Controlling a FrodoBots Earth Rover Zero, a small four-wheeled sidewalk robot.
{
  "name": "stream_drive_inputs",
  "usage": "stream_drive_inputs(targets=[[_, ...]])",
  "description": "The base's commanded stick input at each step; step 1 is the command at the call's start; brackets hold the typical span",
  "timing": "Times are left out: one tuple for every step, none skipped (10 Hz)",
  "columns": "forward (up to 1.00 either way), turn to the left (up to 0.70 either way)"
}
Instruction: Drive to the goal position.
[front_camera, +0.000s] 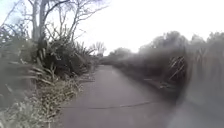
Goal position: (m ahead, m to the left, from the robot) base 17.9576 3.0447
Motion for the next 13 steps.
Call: stream_drive_inputs(targets=[[0.7, -0.35], [0.7, -0.35], [0.7, -0.24], [0.7, -0.01], [0.7, 0.0], [0.7, 0.0], [0.7, 0.0], [0.7, 0.0], [0.7, 0.0], [0.7, 0.0], [0.7, 0.0], [0.7, 0.0], [0.7, 0.0]])
